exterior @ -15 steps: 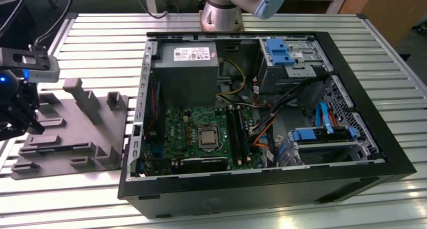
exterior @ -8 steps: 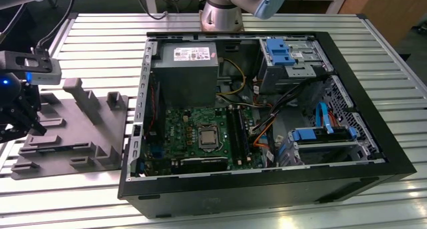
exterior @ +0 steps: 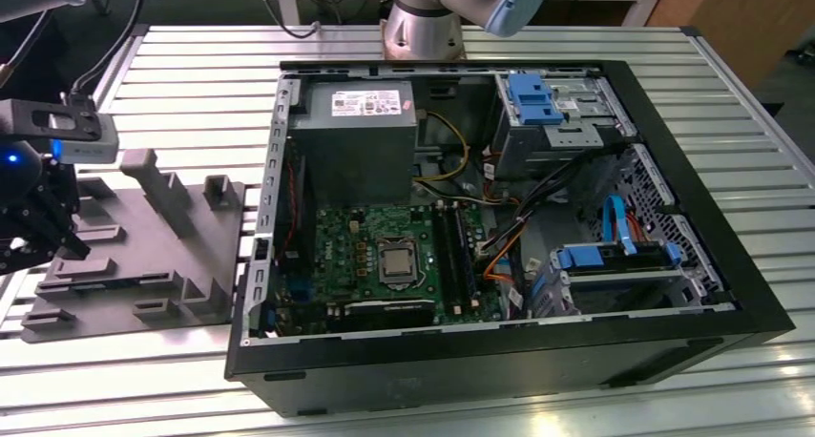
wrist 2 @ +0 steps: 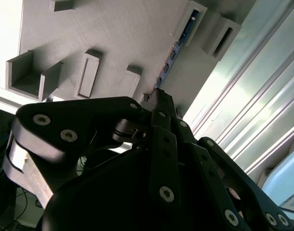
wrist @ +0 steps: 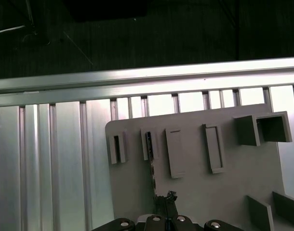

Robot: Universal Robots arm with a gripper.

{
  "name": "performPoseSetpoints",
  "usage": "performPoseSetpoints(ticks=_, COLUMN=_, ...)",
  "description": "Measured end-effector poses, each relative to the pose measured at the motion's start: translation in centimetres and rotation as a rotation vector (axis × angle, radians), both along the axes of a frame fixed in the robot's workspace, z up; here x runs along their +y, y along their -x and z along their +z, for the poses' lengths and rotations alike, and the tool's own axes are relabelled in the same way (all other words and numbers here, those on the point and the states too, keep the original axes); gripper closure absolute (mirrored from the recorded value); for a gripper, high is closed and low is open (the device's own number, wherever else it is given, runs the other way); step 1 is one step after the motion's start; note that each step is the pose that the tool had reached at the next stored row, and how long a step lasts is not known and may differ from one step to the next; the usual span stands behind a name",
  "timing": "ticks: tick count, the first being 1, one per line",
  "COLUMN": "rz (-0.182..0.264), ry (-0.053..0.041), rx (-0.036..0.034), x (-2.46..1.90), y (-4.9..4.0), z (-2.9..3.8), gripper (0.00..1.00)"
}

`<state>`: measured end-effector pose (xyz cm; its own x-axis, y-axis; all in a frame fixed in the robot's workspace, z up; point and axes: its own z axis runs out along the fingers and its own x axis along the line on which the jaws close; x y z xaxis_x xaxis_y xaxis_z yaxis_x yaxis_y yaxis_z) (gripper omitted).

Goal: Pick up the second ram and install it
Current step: 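Pick up the second ram and move it above second insertion slot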

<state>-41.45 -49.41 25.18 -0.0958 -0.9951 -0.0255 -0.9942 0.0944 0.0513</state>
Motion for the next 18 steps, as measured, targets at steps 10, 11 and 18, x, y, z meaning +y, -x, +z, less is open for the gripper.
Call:
performPoseSetpoints(ticks=10, rz=0.0, ry=0.0, rx=0.0, x=0.0, y=0.0, z=-0.75, gripper=0.89)
performPoseSetpoints(ticks=11, rz=0.0, ry=0.0, rx=-0.0001, x=-0.01, y=0.0, z=-0.79, gripper=0.89)
performPoseSetpoints(ticks=18, rz=0.0, ry=0.0, rx=0.0, x=-0.29, y=0.0, z=-1.1, gripper=0.89)
